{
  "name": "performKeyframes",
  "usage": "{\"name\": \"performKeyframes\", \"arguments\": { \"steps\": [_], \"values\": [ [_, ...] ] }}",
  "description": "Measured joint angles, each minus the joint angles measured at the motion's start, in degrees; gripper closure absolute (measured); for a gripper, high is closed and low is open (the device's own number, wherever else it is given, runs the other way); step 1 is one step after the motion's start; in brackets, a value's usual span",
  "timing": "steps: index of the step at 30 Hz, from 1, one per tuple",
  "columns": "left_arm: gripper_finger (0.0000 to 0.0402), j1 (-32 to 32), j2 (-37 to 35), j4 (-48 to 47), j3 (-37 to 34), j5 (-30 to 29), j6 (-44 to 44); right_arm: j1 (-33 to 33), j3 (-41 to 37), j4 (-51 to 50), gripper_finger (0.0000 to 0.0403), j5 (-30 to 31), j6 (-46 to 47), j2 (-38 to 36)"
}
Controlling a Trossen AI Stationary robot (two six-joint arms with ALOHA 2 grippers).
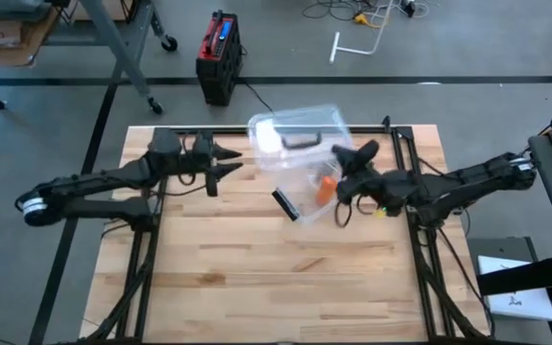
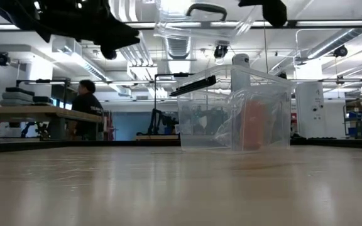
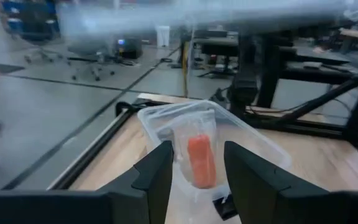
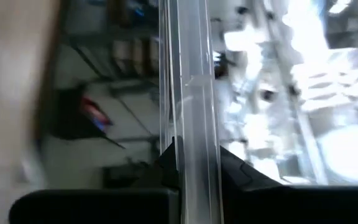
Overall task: Roll bandage
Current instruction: Close the transparent bin
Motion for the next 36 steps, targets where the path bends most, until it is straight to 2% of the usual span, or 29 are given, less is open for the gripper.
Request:
{"name": "performKeyframes", "arguments": {
  "steps": [3, 10, 16, 22, 30, 36],
  "values": [
    [0.0261, 3.26, 1.17, 0.86, -0.74, 4.11, -0.74, -1.15, -2.98, 4.84, 0.0370, 0.03, -7.68, -3.76],
    [0.0245, 2.47, 5.28, 1.73, -1.07, 4.04, -1.80, 0.19, -13.24, -7.16, 0.0370, -0.29, 2.26, -14.44],
    [0.0237, 1.90, 8.21, 7.08, -1.00, 3.91, -5.03, 5.75, -18.29, -6.45, 0.0370, 4.32, 0.73, -16.88],
    [0.0242, 0.78, 12.04, 11.58, -0.20, 3.94, -8.05, 11.00, -20.09, -7.03, 0.0367, 4.56, 4.43, -19.87],
    [0.0241, -0.24, 23.91, 11.92, 5.83, 2.77, -10.46, 10.69, -23.77, -8.45, 0.0370, -3.81, 3.66, -23.48],
    [0.0221, -0.29, 30.70, 11.41, 13.99, 2.79, -7.02, 10.44, -23.97, -8.32, 0.0366, -4.21, 2.12, -23.89]
  ]
}}
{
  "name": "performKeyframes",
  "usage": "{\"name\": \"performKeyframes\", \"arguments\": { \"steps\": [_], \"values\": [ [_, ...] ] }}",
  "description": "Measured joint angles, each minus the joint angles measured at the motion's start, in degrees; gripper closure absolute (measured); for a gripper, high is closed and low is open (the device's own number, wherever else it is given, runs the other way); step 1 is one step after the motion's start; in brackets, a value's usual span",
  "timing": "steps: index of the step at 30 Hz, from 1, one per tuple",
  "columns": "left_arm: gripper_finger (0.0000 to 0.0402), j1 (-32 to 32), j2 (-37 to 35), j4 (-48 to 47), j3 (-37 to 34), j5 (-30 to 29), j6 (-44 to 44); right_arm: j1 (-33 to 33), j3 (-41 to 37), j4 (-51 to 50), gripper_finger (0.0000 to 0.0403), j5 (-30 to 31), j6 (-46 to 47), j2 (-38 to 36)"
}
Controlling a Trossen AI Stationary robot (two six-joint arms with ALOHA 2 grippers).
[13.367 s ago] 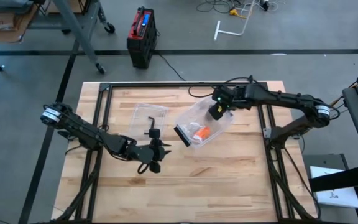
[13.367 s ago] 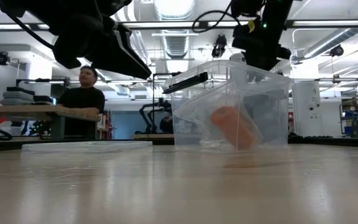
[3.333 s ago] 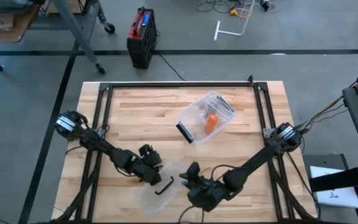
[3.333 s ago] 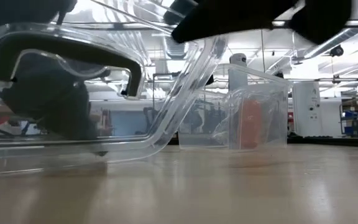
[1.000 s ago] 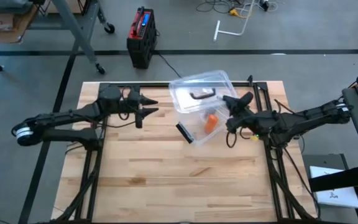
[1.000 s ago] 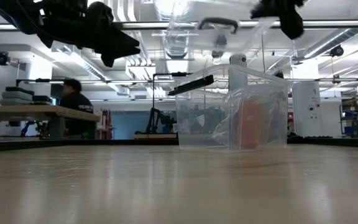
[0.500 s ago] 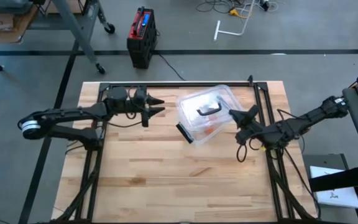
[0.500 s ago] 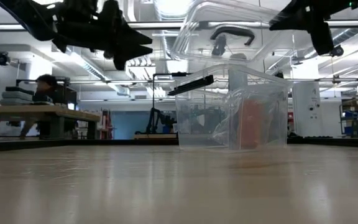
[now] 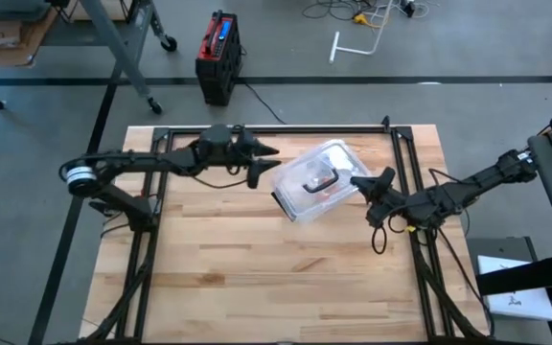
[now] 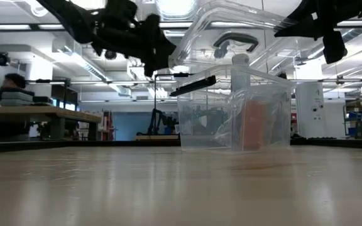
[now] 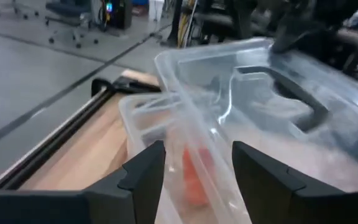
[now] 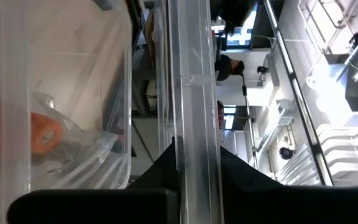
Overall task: Roll bandage
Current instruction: Close the transparent bin
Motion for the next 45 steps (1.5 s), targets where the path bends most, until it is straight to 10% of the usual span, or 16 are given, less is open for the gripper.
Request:
{"name": "performKeyframes", "arguments": {
  "steps": [11, 22, 45],
  "values": [
    [0.0239, 7.39, 10.99, -7.90, 12.01, -6.40, 2.67, -0.35, -0.09, -0.32, 0.0365, 0.29, 0.17, 3.18],
    [0.0362, 7.45, 20.66, -32.05, 29.72, -7.54, 3.74, -0.81, 0.44, 0.07, 0.0361, 0.89, -1.09, 4.96],
    [0.0398, 5.83, 22.20, -34.11, 28.59, 0.77, 3.79, -2.95, 0.44, -3.00, 0.0360, -0.19, 3.18, 5.01]
  ]
}}
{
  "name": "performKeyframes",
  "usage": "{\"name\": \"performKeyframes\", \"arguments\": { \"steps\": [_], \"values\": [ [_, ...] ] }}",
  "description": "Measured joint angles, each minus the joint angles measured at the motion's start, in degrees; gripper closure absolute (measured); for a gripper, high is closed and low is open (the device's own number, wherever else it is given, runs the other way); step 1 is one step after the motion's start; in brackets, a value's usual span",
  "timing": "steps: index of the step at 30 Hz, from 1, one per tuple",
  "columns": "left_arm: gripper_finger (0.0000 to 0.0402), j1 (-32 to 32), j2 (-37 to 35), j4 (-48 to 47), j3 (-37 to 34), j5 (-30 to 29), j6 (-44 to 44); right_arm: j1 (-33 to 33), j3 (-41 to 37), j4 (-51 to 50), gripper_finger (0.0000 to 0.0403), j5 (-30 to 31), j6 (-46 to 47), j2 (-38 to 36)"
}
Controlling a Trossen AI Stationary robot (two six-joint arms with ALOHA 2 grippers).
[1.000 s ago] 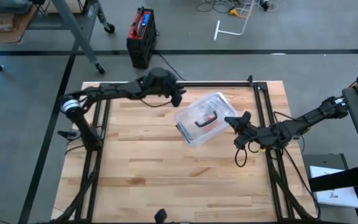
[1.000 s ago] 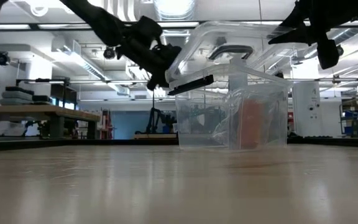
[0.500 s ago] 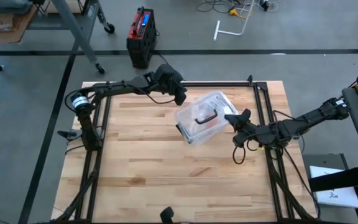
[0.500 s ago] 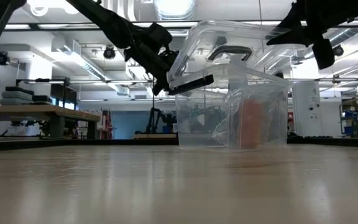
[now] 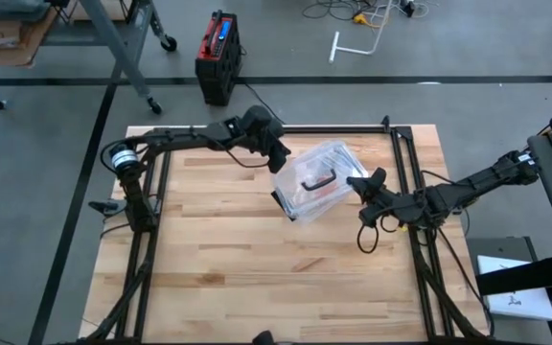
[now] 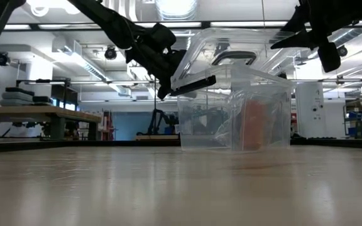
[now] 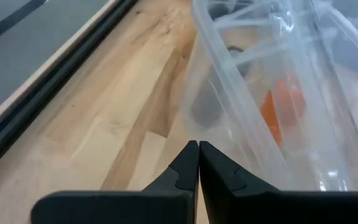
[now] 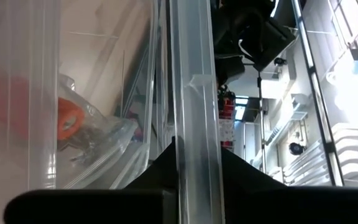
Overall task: Roll bandage
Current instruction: Close the transparent bin
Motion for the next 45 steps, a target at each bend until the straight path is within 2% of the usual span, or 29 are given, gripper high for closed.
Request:
{"name": "performKeyframes", "arguments": {
  "steps": [9, 17, 23, 29, 37, 45],
  "values": [
    [0.0398, -1.47, -0.02, 0.02, -0.22, -0.02, 0.57, 0.00, 0.00, 0.01, 0.0311, 0.12, 0.11, 0.00],
    [0.0399, -1.81, -0.02, -0.32, -0.22, -0.04, 0.49, 0.07, 3.50, -4.31, 0.0255, 0.98, 8.64, -0.02],
    [0.0400, -1.83, -0.02, -0.39, -0.22, -0.07, 0.24, 0.07, 7.81, -16.64, 0.0221, -5.81, 22.28, 0.09],
    [0.0400, -2.00, -0.02, -0.59, -0.22, -0.07, 0.15, -1.19, 12.99, -28.98, 0.0204, -13.04, 39.05, 0.11],
    [0.0400, -2.81, -0.02, -0.64, -0.22, -0.08, 0.16, -5.49, 14.91, -30.06, 0.0192, -24.94, 51.67, 0.70],
    [0.0401, -3.21, -1.25, -4.58, 0.11, -0.07, 1.60, -8.57, 14.91, -31.57, 0.0164, -29.60, 61.10, 4.80]
  ]
}}
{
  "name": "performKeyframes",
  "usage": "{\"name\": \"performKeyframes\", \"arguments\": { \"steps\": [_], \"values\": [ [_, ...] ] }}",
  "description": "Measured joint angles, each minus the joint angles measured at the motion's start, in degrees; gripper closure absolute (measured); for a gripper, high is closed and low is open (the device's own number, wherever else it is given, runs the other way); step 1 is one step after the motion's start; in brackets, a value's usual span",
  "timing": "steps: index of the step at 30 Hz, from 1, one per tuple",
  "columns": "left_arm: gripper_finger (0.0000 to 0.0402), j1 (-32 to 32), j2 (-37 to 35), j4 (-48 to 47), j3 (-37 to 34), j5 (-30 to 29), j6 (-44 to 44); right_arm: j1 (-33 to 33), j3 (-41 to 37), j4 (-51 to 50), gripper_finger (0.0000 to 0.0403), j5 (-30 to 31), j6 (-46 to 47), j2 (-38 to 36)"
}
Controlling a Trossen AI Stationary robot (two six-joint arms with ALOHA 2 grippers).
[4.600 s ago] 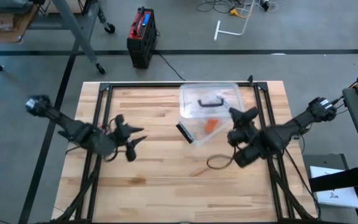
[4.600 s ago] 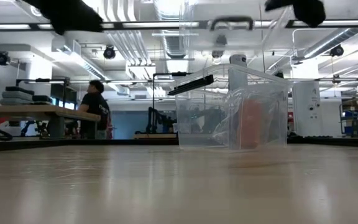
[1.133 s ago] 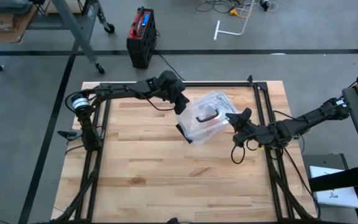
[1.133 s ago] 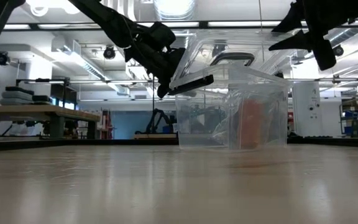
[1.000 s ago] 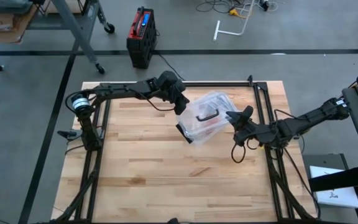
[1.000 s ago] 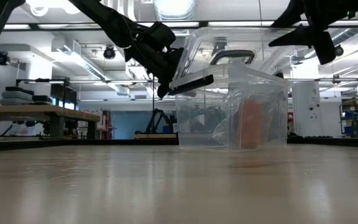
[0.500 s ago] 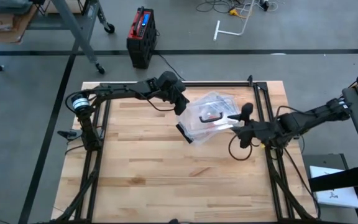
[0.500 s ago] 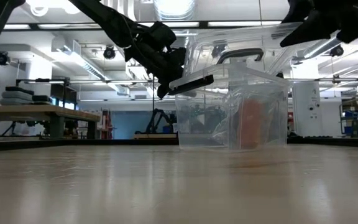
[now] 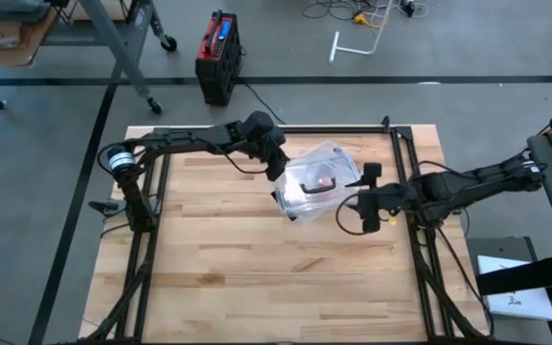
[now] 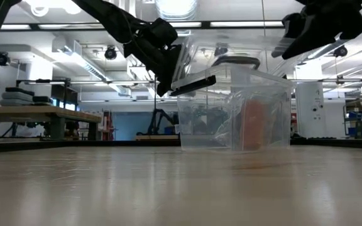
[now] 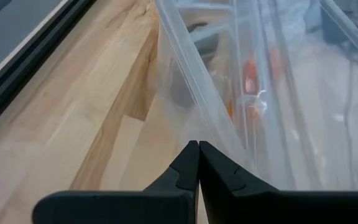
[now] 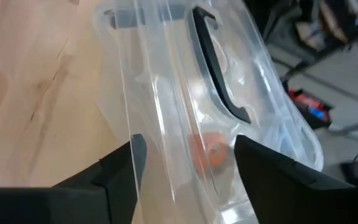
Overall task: Roll bandage
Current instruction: Close the transparent bin
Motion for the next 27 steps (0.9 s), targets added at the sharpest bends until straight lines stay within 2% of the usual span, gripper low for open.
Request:
{"name": "performKeyframes", "arguments": {
  "steps": [14, 19, 24, 27],
  "values": [
    [0.0401, 0.00, -2.25, -4.41, 0.06, -0.03, 2.28, -1.40, 2.28, -6.45, 0.0056, 0.15, 10.86, 1.30],
    [0.0401, 0.00, -2.82, -7.93, 0.04, -0.09, 2.86, -1.41, 4.03, -11.58, 0.0050, 1.23, 17.41, 1.66],
    [0.0400, 0.00, -3.48, -8.67, 0.02, -0.70, 3.26, -1.40, 8.86, -21.16, 0.0049, 1.60, 25.18, 2.05],
    [0.0401, 0.00, -3.58, -8.79, 0.02, -0.70, 3.25, -1.40, 10.10, -24.96, 0.0049, -0.39, 27.06, 2.49]
  ]
}}
